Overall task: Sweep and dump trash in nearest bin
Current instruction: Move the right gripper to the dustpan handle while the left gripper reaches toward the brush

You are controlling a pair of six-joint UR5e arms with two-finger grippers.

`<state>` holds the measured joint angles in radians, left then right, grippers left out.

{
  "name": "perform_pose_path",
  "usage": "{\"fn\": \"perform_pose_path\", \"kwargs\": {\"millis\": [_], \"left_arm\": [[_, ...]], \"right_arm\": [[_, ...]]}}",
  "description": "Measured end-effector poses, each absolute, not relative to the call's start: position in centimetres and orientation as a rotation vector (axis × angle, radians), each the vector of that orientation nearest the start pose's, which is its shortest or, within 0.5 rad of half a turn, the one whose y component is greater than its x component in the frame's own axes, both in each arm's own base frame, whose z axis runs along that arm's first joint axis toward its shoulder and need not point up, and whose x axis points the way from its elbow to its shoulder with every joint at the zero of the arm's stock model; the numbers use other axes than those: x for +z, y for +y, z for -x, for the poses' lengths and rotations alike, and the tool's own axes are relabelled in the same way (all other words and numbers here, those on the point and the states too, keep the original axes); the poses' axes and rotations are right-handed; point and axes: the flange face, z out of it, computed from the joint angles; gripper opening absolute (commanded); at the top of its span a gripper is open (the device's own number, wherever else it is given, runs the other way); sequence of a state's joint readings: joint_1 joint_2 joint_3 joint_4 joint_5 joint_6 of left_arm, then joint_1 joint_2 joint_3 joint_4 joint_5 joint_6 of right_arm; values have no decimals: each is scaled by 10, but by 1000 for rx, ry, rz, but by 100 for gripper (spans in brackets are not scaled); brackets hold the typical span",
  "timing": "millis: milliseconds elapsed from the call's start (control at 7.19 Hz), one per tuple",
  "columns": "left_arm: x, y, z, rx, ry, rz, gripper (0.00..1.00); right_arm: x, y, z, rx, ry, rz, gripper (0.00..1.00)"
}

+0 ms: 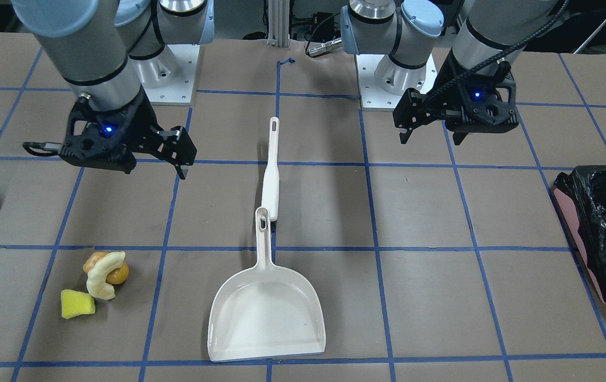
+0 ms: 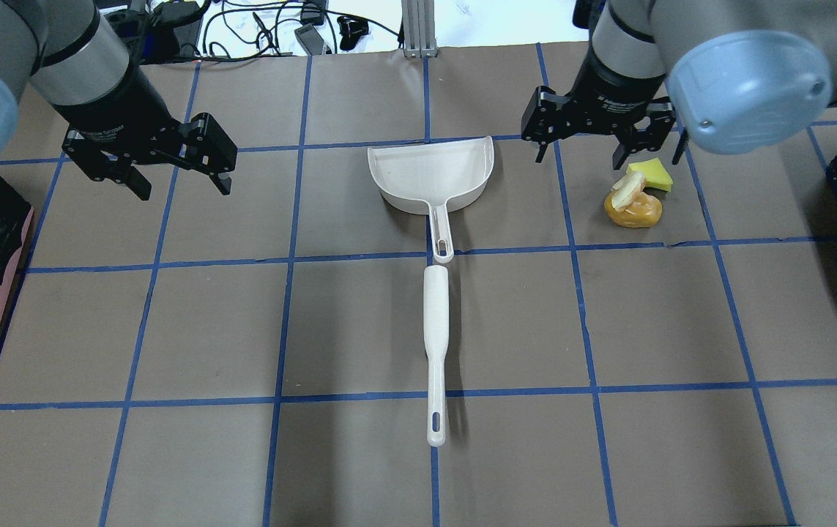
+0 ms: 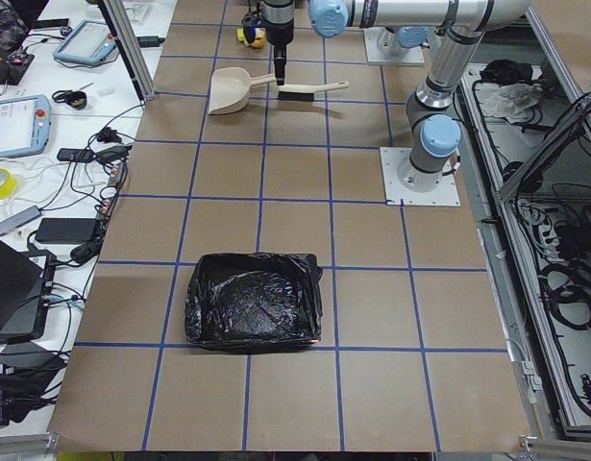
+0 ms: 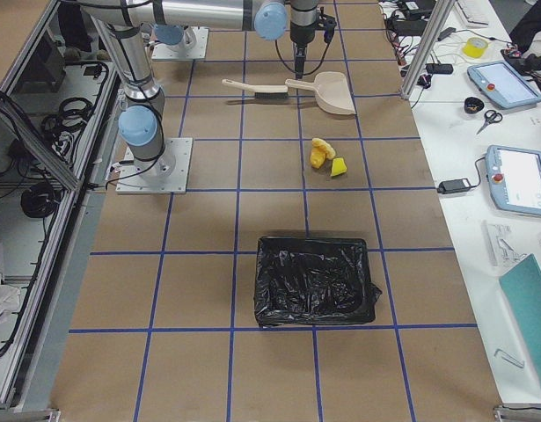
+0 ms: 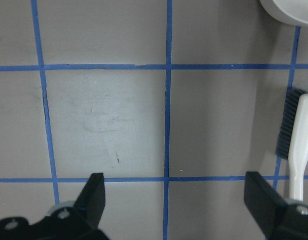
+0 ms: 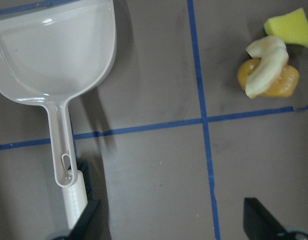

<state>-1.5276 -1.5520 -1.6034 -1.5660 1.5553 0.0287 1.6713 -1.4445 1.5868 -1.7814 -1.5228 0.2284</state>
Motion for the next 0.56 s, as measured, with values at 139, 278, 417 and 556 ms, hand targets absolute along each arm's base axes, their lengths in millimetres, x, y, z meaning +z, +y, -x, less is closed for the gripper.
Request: {"fn": "perform_pose_path", "kwargs": {"millis": [139, 278, 417, 556], "left_arm": [[481, -489, 113, 13, 3155, 15, 100], [480, -489, 113, 15, 3153, 12, 100], [479, -489, 112, 18, 3153, 13, 100], [476, -489, 114, 27, 3156, 17, 100]], "right_arm": [[416, -546, -207, -113, 3071, -170, 100], [396, -562, -215, -133, 3069, -136, 100], [382, -579, -220, -141, 3064, -110, 100], [370, -596, -231, -135, 3061, -82, 100]]}}
